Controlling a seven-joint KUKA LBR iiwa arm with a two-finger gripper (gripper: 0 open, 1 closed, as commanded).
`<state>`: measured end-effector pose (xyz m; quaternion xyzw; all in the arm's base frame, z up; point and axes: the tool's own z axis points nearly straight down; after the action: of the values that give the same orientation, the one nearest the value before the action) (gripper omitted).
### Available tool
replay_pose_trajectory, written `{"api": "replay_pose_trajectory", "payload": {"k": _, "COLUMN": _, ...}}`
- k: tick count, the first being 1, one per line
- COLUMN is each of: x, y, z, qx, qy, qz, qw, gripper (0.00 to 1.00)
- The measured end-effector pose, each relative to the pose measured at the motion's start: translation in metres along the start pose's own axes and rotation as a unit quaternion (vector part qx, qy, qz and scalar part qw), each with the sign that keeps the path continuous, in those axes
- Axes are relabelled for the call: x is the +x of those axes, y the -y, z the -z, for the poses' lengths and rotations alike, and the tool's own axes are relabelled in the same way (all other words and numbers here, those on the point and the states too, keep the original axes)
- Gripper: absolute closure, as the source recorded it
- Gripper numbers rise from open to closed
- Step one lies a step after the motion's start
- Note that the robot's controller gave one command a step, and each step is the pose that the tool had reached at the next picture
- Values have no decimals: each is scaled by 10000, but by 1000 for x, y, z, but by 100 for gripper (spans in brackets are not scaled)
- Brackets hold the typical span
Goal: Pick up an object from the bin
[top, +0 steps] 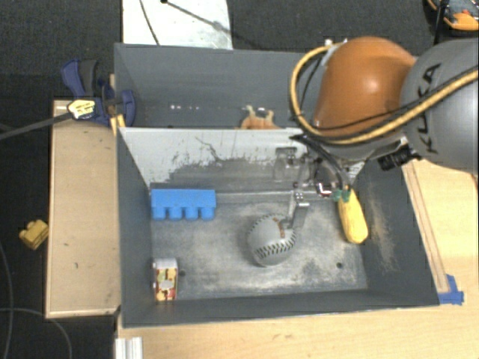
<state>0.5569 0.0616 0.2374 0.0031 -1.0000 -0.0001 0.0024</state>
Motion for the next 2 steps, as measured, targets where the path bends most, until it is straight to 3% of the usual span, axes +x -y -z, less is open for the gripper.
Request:
{"api": "replay_pose_trajectory", "payload": {"k": 1, "x": -1, "y": 0, "z": 5, "qx": -5, "qy": 41, "qz": -10, "qw": 10000, "gripper": 0}}
{"api": "replay_pose_trajectory", "payload": {"k": 2, "x": 7, "y": 7, "z": -16, "qx": -12, "qy": 79, "qz": -285, "qw": 9996, "gripper": 0}}
